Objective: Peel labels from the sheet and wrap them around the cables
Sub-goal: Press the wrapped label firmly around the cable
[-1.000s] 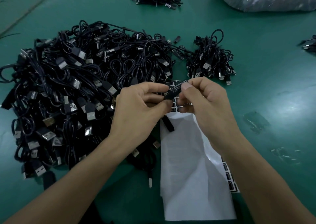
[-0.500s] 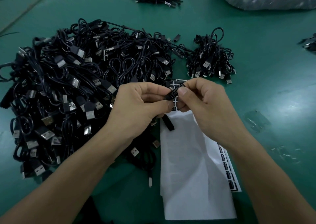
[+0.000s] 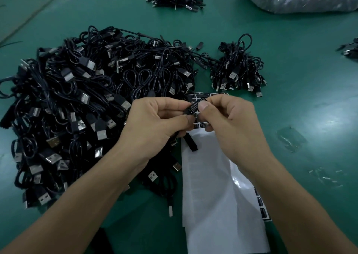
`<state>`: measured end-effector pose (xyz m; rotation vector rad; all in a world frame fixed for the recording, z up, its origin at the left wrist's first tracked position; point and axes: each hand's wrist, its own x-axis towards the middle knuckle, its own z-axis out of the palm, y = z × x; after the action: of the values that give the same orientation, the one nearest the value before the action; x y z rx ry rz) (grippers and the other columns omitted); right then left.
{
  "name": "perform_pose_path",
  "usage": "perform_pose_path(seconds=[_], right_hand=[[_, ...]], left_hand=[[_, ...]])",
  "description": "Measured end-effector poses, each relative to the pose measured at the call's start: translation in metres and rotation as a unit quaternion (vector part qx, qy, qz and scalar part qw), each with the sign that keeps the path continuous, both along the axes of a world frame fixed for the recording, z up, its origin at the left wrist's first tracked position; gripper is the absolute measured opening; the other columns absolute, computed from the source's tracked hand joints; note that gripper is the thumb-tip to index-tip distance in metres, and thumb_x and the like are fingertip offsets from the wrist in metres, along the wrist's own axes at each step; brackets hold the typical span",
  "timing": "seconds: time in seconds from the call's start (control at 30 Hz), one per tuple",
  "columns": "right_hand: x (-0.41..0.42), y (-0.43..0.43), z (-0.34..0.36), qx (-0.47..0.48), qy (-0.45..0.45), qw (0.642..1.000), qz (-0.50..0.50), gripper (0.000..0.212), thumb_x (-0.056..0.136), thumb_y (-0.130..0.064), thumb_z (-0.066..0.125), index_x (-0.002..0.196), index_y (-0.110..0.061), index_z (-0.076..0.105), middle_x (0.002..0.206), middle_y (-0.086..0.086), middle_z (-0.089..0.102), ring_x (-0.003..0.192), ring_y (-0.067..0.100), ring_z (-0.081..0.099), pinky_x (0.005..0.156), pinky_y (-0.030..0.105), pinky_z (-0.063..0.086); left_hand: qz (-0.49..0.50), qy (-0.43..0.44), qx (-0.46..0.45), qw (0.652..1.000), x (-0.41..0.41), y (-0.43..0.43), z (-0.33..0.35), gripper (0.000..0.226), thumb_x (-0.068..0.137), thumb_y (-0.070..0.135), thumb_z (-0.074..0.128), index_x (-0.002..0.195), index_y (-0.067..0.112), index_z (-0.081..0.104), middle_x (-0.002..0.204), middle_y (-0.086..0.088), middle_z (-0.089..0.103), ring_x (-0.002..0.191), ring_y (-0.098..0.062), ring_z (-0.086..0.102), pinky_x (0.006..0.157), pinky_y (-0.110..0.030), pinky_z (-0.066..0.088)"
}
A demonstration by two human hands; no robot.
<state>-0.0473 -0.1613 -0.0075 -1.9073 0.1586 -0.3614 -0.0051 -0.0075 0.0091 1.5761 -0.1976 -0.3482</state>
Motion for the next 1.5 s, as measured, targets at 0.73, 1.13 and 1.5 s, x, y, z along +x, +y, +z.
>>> perform_pose_path(seconds=[0.73, 1.13, 1.5], right_hand=[[0.001, 0.004, -0.001, -0.020, 0.001, 1.000, -0.018, 0.024, 0.097, -0.027, 0.064, 0.073, -0.026, 0.068, 0.072, -0.003, 0.069, 0.066, 0.016, 0.062, 0.072, 0.042, 0.059], [0.000, 0.008, 0.001, -0.033, -0.033, 0.999, -0.029, 0.025, 0.095, -0.021, 0.065, 0.071, -0.029, 0.065, 0.060, -0.020, 0.064, 0.054, -0.003, 0.056, 0.054, 0.010, 0.043], [0.000, 0.009, 0.001, -0.036, -0.049, 0.997, -0.042, 0.024, 0.094, -0.021, 0.067, 0.071, -0.029, 0.066, 0.066, -0.018, 0.068, 0.056, -0.003, 0.057, 0.056, 0.011, 0.045]], left_hand=[[0.019, -0.010, 0.009, 1.000, -0.002, -0.001, -0.003, 0.021, 0.077, -0.001, 0.080, 0.096, 0.008, 0.075, 0.075, -0.008, 0.077, 0.065, -0.015, 0.074, 0.061, -0.019, 0.058], [0.016, -0.013, -0.014, 1.000, -0.004, -0.002, -0.002, 0.017, 0.076, -0.001, 0.080, 0.087, 0.011, 0.076, 0.074, -0.010, 0.076, 0.064, -0.014, 0.073, 0.061, -0.021, 0.059], [0.020, -0.006, -0.020, 1.000, -0.004, -0.002, -0.002, 0.017, 0.077, -0.002, 0.080, 0.090, 0.008, 0.075, 0.075, -0.011, 0.076, 0.065, -0.015, 0.073, 0.061, -0.021, 0.059]])
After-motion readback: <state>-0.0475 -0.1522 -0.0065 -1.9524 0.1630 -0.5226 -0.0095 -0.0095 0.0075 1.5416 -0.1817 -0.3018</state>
